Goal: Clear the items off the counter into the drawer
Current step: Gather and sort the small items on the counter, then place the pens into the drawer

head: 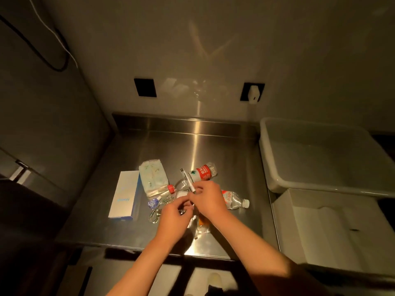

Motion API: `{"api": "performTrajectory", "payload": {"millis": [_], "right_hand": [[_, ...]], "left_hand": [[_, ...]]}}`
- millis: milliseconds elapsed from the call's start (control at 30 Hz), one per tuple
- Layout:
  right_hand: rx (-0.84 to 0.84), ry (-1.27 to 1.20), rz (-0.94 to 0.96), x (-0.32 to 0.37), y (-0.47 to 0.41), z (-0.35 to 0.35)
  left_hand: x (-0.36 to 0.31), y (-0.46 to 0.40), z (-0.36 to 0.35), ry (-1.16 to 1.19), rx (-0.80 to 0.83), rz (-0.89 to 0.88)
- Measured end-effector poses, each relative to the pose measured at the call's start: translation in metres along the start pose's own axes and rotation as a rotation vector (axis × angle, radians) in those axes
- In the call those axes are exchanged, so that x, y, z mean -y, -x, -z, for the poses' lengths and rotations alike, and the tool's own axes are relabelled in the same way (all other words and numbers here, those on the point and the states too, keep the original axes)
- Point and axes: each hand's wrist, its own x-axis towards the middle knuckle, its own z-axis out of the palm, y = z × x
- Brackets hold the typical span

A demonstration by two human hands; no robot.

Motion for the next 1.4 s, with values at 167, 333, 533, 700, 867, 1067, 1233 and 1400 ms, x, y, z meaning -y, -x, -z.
{"api": "performTrajectory", "payload": {"millis": [167,333,533,700,867,1067,1233,1400], "right_hand": [[-0.079,0.113,0.000,-0.008,0.015,0.018],[-0.115,0.308,-0.006,-0.018,0.030,0.038],[-0.071,0.395,0.006,-0.029,0.042,0.063],[-0.071,0.420,0.040,-0.044,0.047,0.096],[-0.087,0.458,0.084,-0.078,0.046,0.151],[-0.081,0.366,0.073,-0.134,0.048,0.201],[-0.086,0.315,0.100,-0.172,0.045,0.230],[-0.080,0.289,0.087,-0.200,0.046,0.254]], "left_hand": [[-0.009,-0.001,0.000,-0.024,0.057,-0.029],[-0.023,-0.015,0.008,-0.192,0.053,-0.139],[-0.054,-0.044,0.010,-0.437,0.127,-0.300],[-0.088,-0.053,-0.026,-0.585,0.275,-0.537],[-0.117,-0.054,-0.080,-0.586,0.334,-0.593],[-0.140,-0.048,-0.153,-0.607,0.307,-0.556],[-0.158,-0.042,-0.196,-0.663,0.281,-0.520],[-0.172,-0.033,-0.228,-0.711,0.304,-0.509]]}}
